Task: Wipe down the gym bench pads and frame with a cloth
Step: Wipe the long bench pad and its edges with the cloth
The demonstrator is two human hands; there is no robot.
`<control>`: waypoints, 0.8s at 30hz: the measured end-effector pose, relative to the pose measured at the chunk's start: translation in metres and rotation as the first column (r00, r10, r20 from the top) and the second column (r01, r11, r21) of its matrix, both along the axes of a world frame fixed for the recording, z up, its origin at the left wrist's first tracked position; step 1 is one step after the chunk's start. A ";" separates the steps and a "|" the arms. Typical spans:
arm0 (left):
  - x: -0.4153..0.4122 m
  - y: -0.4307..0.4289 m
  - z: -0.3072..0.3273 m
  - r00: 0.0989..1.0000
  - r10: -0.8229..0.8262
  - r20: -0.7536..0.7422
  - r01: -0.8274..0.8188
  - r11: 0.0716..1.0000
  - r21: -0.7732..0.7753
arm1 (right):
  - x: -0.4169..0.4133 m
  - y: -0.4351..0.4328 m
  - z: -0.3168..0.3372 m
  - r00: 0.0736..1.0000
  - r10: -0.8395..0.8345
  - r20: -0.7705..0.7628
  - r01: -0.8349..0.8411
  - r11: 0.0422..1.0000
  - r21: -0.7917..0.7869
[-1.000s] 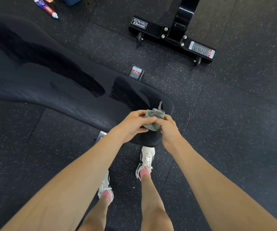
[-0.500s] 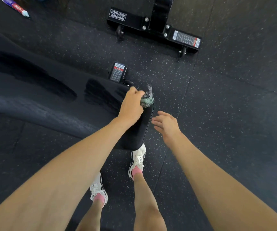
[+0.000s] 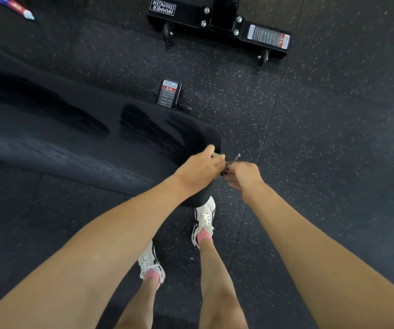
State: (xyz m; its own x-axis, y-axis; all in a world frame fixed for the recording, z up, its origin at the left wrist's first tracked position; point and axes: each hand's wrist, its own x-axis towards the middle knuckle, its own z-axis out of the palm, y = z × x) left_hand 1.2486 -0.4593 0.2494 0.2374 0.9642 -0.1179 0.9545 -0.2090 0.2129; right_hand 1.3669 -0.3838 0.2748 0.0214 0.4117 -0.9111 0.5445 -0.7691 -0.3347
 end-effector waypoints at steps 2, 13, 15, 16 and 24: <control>0.008 -0.022 0.001 0.997 -0.074 -0.006 0.073 0.997 -0.005 | 0.006 -0.005 0.000 0.997 0.052 0.062 -0.054 0.998 0.043; 0.020 -0.099 0.003 0.997 -0.048 0.066 0.056 0.990 -0.129 | 0.008 -0.051 0.006 0.999 -0.032 0.001 0.032 0.999 0.020; 0.012 -0.089 0.004 0.998 -0.015 0.053 0.018 0.998 -0.055 | 0.006 -0.053 0.007 1.000 -0.011 0.000 0.011 1.000 0.028; 0.005 -0.081 0.006 0.999 0.018 0.034 -0.018 1.000 -0.008 | 0.005 -0.052 0.007 1.000 0.001 -0.005 -0.001 0.999 0.033; -0.054 0.030 0.006 0.928 0.368 0.062 -0.369 0.929 -0.003 | -0.005 -0.021 0.003 0.995 0.099 -0.022 -0.096 0.991 0.096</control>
